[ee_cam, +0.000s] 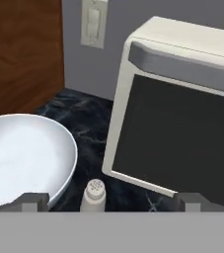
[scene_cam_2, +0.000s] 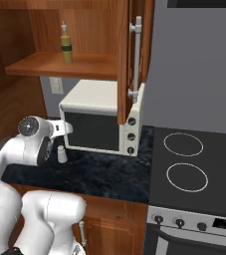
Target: Retrieve the bottle and the shaker from the cabinet and place them next to the mixing bowl on the counter. Then add garlic from the fridge to the mixing bowl.
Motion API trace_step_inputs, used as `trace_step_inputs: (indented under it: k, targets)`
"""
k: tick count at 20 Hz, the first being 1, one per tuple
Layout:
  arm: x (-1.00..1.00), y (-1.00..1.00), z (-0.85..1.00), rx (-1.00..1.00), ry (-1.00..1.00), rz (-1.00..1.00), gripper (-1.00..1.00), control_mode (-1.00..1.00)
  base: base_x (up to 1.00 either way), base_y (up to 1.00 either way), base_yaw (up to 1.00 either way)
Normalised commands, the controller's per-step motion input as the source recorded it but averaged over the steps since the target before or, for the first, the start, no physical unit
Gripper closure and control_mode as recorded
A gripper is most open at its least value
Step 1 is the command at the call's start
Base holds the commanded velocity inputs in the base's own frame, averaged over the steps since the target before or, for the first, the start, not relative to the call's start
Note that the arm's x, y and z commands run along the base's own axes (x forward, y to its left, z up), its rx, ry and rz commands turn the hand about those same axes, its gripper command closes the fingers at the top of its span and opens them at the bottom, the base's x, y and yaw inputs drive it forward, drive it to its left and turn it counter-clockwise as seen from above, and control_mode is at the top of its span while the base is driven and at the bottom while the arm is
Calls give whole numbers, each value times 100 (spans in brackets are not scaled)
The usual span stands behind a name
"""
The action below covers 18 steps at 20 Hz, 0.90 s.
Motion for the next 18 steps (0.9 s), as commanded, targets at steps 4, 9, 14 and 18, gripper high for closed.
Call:
trace_step_inputs:
  k: [4, 9, 14, 18]
  targets:
    - [-44, -2, 98, 0, -10, -12, -100, -100, 0, 0, 0]
    - [-54, -3, 97, 0, -8, -11, -100, -100, 0, 0, 0]
    - [-34, -13, 91, 0, -4, -8, -100, -100, 0, 0, 0]
    - [-1, -16, 64, 3, 7, -2, -100, -100, 0, 0, 0]
